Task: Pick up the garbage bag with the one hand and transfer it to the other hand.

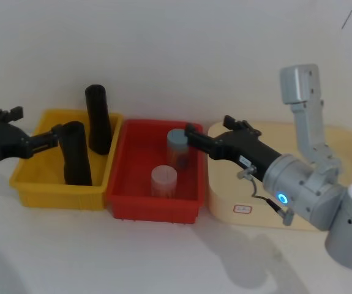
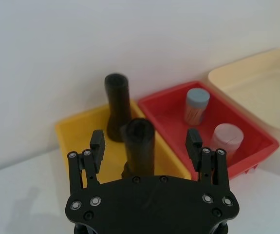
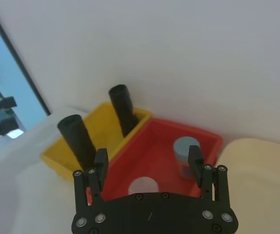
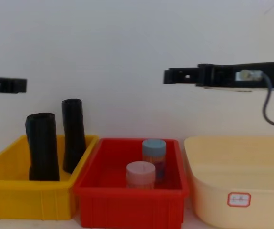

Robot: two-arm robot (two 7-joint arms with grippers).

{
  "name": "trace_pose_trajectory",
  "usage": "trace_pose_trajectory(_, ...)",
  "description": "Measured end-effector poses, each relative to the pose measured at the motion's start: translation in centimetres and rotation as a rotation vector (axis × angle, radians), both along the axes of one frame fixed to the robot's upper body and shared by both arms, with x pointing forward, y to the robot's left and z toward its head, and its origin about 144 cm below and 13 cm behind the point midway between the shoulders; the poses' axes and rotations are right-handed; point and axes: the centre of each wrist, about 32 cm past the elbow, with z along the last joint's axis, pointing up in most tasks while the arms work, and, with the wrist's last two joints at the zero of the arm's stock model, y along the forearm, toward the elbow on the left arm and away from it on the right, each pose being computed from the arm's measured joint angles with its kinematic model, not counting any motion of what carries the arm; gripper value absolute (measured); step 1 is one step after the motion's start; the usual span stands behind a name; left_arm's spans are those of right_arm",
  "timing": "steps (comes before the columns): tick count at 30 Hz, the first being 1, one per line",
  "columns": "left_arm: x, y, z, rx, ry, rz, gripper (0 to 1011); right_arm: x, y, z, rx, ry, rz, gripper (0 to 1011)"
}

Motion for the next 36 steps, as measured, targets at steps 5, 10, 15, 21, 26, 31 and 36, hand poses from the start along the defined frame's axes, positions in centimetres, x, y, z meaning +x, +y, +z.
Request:
trace_pose_trajectory(5,0.2,0.9,-0.7,0.006,0.029,0.020,1001,0.4,0.6,-0.2,0.006,-0.005,0.028,1000)
trace_pose_trajectory(10,0.6,1.1,-1.3,0.009,0.041,0.021,1001,0.7,1.1,-0.4,0.009,-0.011,0.048,1000)
trace_pose_trajectory(15,1.5,0.9,-2.1,0.015,0.047,0.016,1001,0.8,1.3,-0.6,0.011,-0.017,0.064,1000)
trace_pose_trajectory(21,2.6,0.4,-3.1,0.015,0.054,0.011,1001,0.9,1.4,-0.8,0.012,-0.019,0.070,999)
trace_pose_trajectory(26,3.5,-0.3,-3.9,0.002,0.062,0.009,1001,0.9,1.3,-1.0,0.010,-0.018,0.076,999)
trace_pose_trajectory(31,4.3,-1.0,-4.5,-0.015,0.069,0.008,1001,1.0,1.3,-1.2,0.011,-0.014,0.081,999)
trace_pose_trajectory(36,5.1,-1.6,-5.1,-0.028,0.074,0.009,1001,1.0,1.4,-1.4,0.012,-0.010,0.085,1000)
